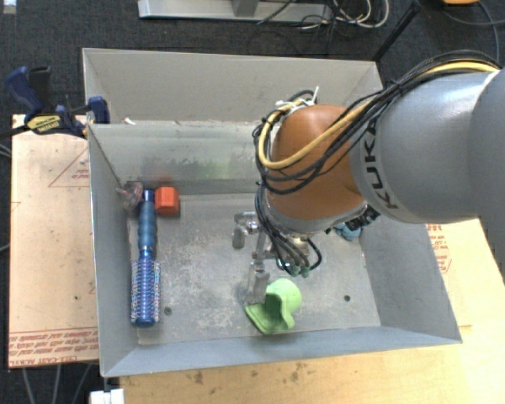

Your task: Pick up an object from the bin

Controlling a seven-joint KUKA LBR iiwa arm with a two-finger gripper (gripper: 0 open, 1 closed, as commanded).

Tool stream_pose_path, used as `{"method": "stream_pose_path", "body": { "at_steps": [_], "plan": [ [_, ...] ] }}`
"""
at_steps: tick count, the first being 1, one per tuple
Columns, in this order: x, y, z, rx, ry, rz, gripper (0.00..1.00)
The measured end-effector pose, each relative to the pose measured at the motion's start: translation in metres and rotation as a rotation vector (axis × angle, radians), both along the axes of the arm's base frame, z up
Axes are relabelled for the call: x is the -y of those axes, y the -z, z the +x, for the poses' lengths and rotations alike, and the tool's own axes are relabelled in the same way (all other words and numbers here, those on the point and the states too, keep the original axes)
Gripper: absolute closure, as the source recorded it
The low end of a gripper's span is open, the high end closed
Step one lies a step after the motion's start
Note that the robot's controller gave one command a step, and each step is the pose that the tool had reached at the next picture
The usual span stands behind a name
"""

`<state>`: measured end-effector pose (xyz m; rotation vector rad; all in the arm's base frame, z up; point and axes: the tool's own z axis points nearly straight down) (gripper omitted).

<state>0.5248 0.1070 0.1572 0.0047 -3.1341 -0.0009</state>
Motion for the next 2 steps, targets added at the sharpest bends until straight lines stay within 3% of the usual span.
{"method": "stream_pose_path", "body": {
  "at_steps": [1, 2],
  "plan": [
    [0.034, 0.019, -0.029, 0.006, -0.141, 0.000, 0.00],
    [0.053, 0.081, -0.042, 0.019, -0.096, 0.002, 0.00]
  ]
}}
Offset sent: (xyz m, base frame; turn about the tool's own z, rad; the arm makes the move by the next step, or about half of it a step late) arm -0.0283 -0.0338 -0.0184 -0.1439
